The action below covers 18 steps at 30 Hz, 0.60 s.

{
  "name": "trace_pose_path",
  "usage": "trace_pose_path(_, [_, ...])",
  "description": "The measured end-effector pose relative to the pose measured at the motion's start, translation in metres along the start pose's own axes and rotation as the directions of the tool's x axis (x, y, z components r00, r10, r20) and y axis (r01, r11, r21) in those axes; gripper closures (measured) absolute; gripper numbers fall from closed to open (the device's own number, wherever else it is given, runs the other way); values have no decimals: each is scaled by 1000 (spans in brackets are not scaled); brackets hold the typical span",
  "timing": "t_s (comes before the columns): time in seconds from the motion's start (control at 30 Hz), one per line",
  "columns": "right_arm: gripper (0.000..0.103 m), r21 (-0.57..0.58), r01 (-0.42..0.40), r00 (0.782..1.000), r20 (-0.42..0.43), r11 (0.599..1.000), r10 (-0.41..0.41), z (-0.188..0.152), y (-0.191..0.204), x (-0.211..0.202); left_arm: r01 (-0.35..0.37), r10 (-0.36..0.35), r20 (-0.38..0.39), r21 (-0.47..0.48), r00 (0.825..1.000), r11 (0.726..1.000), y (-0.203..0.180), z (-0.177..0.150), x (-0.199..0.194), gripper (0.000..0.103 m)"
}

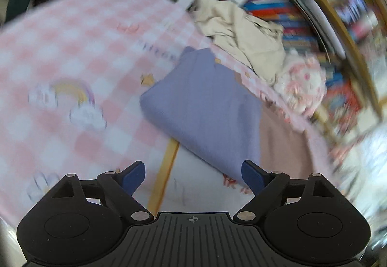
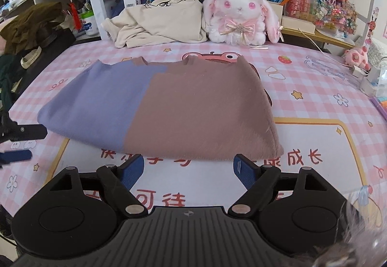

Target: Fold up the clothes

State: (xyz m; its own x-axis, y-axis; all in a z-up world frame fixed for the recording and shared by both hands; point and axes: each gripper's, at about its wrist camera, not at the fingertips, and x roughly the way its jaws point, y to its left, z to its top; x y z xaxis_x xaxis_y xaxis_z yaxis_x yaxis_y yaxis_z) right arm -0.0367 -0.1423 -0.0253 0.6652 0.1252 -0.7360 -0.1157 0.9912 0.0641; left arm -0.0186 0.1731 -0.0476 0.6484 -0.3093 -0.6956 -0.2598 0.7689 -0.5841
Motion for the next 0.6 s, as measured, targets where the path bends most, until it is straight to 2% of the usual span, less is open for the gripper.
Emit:
trace_pose_path(0.13, [23,-8,15,1000,-7,1000,-15,-5,6,-4,48,-51,-17,-133,999,990,19,2,3,14])
trace_pose_path(0.37, [21,-22,28,999,-29,999,-29,-11,15,-5,41,-47,-46,-121,998,992,24,1,7,14])
trace_pose_path(0.6, [17,-49,72,997,-40,996,-74,-14,23,-4,39,-41,-22,-75,999,996,23,2,7,14])
